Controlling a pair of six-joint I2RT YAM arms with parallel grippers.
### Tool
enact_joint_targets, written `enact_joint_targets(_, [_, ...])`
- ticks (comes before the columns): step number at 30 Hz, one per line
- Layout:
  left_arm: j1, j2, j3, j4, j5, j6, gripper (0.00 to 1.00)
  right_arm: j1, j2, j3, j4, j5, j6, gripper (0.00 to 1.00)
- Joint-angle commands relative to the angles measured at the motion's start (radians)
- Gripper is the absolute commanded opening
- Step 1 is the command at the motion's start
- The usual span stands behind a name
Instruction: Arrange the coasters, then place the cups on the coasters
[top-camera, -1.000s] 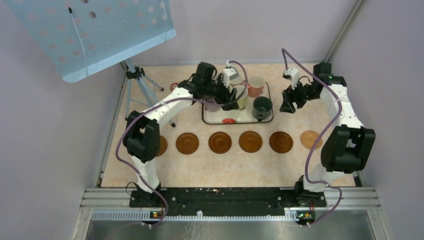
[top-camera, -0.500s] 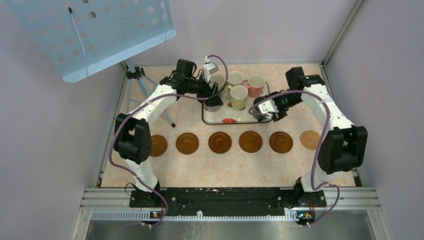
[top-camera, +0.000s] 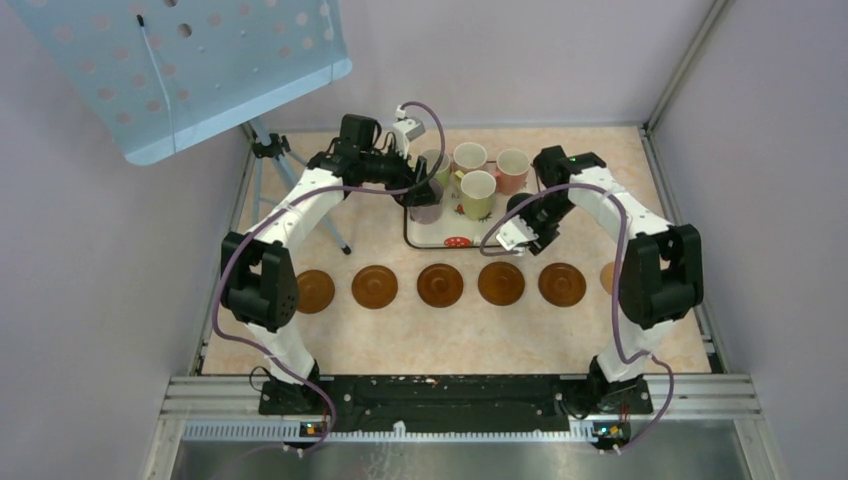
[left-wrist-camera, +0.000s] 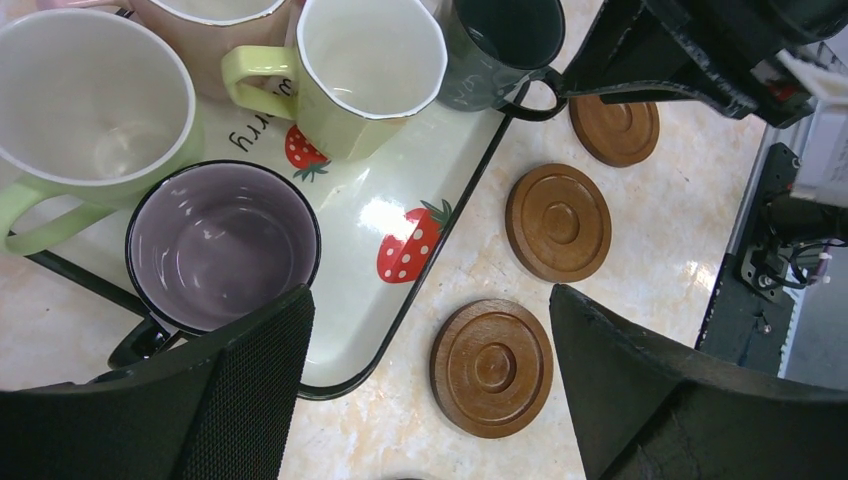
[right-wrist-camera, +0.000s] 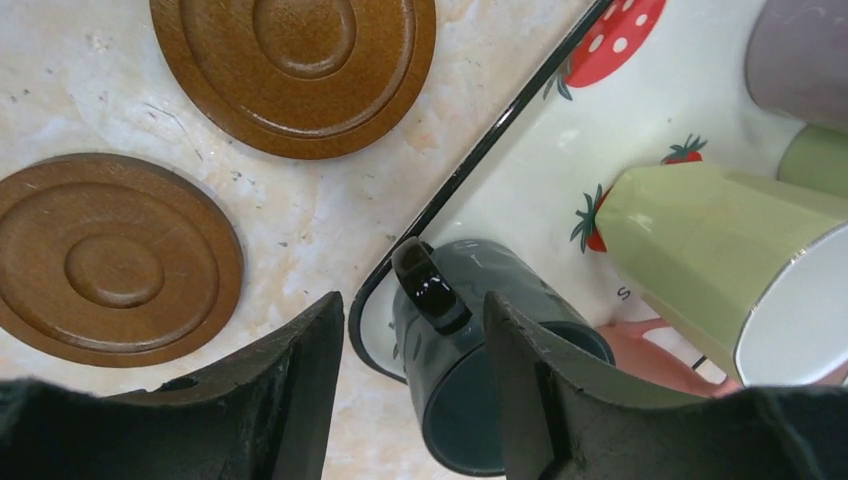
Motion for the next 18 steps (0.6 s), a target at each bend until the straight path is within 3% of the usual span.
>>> enact_joint_targets(1, [0.007, -0.054, -0.008, 0.033, 0.025, -0.015, 0.93, 0.040, 0.021, 0.021, 0.056, 0.091, -0.391, 0.53])
enact_joint_targets(9, [0.009, -0.057, -0.011, 0.038, 0.030, -0.018, 0.93, 0.067, 0.062, -0.020, 0.186, 0.198, -0.477, 0.51])
enact_joint_targets(18, [0.010, -0.060, -0.013, 0.048, 0.022, -0.024, 0.92, 0.078, 0.152, 0.043, 0.217, 0.226, -0.486, 0.45])
